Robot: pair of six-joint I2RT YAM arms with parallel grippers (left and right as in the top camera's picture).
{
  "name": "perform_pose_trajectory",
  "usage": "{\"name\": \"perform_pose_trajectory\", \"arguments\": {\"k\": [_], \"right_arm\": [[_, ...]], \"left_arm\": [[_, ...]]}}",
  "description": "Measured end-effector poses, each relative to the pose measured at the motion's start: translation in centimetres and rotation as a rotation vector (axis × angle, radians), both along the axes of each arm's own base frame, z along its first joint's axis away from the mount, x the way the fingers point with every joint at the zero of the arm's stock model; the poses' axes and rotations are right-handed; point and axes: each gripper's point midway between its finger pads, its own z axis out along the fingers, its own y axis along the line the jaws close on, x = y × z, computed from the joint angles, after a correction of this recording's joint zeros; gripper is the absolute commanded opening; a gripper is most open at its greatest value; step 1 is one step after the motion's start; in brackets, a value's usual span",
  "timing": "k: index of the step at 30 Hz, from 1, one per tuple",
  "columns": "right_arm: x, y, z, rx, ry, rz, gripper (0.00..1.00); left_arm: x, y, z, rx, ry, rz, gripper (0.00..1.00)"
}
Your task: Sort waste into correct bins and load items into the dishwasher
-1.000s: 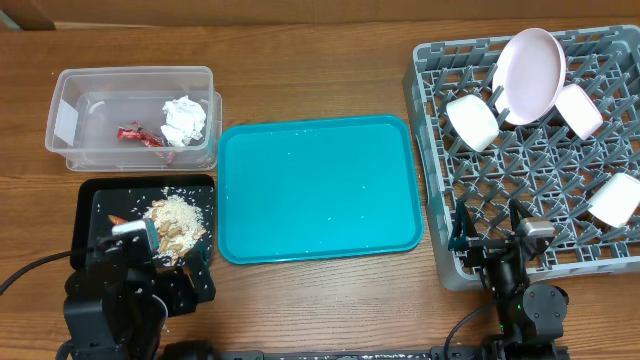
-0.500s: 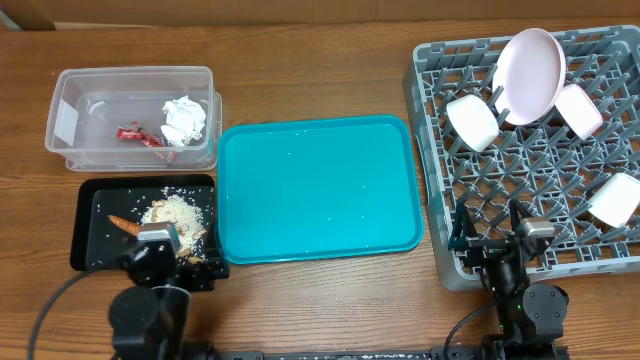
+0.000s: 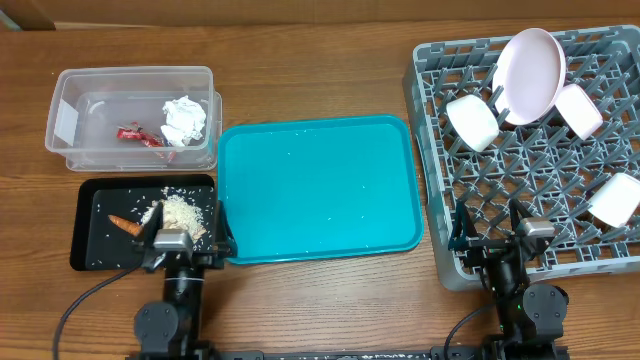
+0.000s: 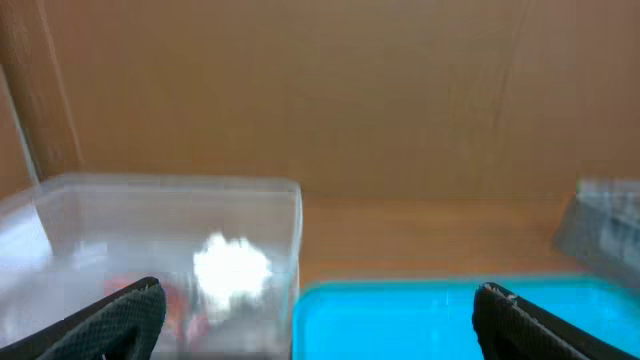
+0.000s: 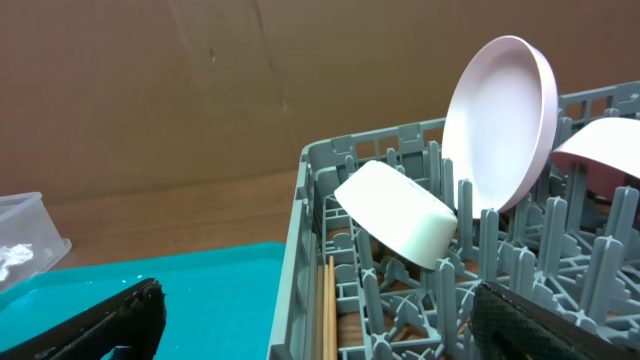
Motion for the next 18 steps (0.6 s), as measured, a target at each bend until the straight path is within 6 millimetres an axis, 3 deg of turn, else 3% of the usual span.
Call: {"name": "perform_pose_trajectory", "arguments": {"k": [4, 18], "right_arm": [[0.0, 0.0, 0.0, 0.000, 0.000, 0.000, 1.00], [0.0, 0.0, 0.0, 0.000, 0.000, 0.000, 1.00]], "left_arm": [[0.1, -0.3, -3.9, 0.012, 0.131, -0.018, 1.00], [0.1, -0.7, -3.8, 0.014, 0.128, -0.040, 1.00]]}}
